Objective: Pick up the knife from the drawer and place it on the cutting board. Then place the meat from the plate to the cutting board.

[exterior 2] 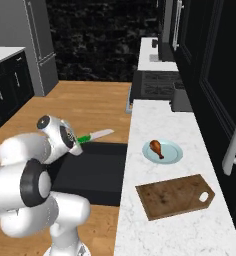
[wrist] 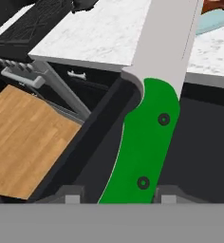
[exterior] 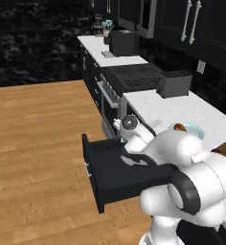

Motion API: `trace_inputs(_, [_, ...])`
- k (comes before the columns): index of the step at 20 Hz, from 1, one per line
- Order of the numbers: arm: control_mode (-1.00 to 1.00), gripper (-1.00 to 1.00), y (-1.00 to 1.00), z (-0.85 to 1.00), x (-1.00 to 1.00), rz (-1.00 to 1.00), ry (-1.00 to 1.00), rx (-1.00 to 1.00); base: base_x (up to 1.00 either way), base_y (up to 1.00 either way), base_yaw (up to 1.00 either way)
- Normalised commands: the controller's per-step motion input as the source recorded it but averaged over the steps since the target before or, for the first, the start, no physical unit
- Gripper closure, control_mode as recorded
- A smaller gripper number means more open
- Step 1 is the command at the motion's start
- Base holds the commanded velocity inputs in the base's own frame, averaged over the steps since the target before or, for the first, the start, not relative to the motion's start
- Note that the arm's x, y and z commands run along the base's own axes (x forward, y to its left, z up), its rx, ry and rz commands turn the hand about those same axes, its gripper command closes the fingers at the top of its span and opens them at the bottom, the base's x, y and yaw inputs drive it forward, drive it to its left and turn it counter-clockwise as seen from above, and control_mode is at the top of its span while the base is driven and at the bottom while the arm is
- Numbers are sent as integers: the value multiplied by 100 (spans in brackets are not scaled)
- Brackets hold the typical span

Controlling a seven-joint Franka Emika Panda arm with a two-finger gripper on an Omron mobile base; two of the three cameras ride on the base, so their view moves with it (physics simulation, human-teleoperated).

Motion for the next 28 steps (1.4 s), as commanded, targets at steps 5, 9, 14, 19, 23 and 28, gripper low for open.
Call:
trace_inputs(5, [-100, 100, -66, 100, -25, -6, -4, 0, 0, 0, 0])
trace_inputs(9, [-100, 100, -98, 100, -62, -2, 0, -4, 0, 0, 0])
trace_inputs(14, [-100, 100, -100, 25, -62, 0, 17, -21, 0, 0, 0])
trace_inputs(19, [-100, 100, -100, -49, -25, 0, 34, -15, 0, 0, 0])
trace_inputs(23, [-100, 100, -100, -79, -5, 1, 42, -9, 0, 0, 0])
trace_inputs(28, [-100, 100, -96, -79, 1, -3, 20, 13, 0, 0, 0])
